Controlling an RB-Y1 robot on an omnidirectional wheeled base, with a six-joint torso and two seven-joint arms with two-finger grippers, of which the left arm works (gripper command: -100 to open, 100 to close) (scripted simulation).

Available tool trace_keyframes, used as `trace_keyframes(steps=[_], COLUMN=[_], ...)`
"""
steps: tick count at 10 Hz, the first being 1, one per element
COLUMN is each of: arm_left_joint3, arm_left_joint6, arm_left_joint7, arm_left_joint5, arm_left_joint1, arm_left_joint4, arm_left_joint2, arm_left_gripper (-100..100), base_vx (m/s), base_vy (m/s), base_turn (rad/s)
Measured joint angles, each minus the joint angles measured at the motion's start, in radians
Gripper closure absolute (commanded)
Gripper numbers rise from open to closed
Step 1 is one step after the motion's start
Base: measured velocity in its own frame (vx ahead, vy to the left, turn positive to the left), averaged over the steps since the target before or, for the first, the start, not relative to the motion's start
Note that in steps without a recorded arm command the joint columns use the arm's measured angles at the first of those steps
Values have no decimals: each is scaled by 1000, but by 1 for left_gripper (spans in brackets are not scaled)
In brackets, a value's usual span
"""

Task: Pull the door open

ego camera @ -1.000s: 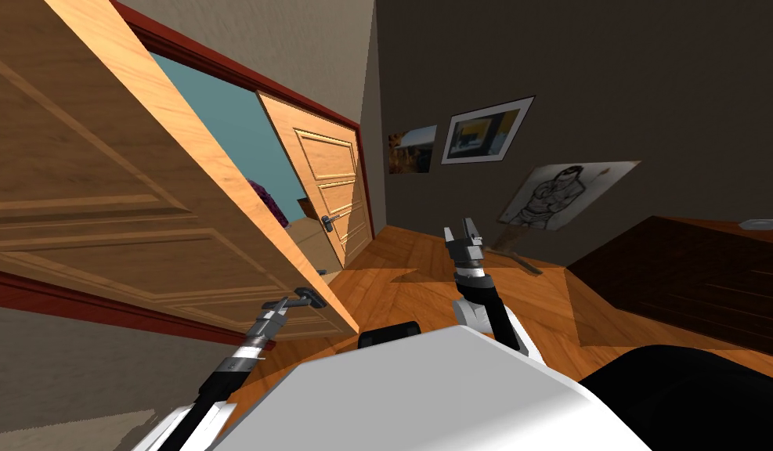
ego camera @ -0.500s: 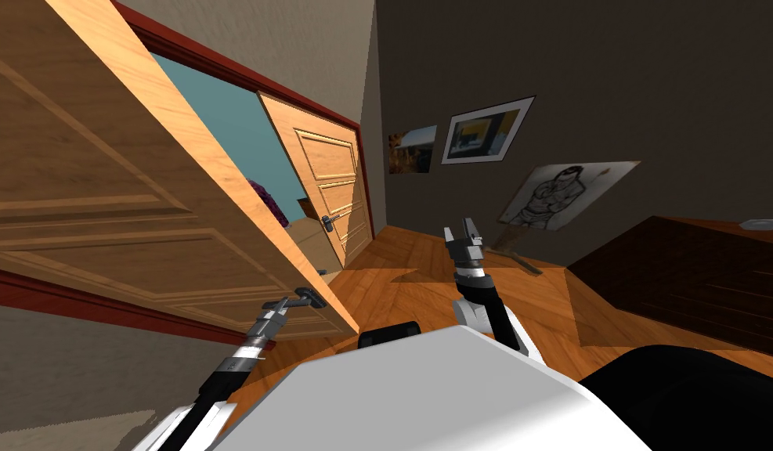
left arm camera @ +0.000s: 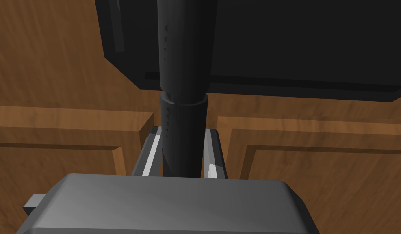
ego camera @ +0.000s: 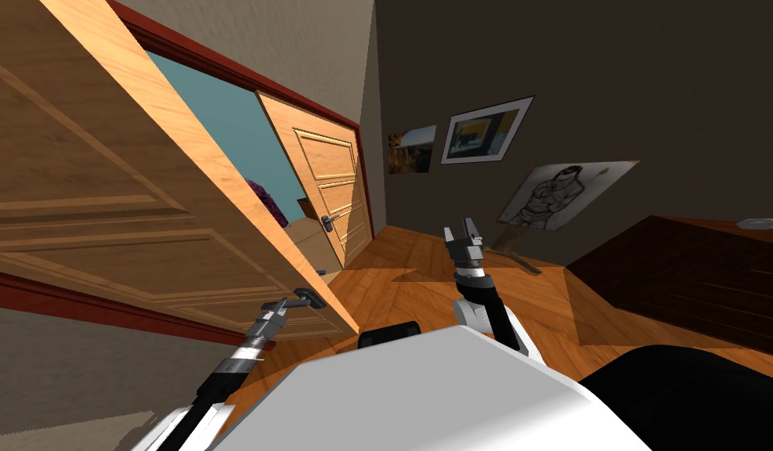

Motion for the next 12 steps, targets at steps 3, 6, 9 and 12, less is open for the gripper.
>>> trace_keyframes(steps=[3,6,9,12], arm_left_joint3=[1,0,-1,-1], arm_left_joint6=[2,1,-11,-10], arm_left_joint7=[-1,-1,3,3], arm_left_joint5=[0,0,0,0], arm_left_joint1=[2,3,5,4], arm_left_joint4=[-3,-3,4,5], arm_left_joint2=[0,-1,4,4], arm_left_gripper=[100,100,100,100], base_vx=[-1,-1,-1,0], base_vy=[1,-2,-1,0], base_turn=[2,-10,-4,0])
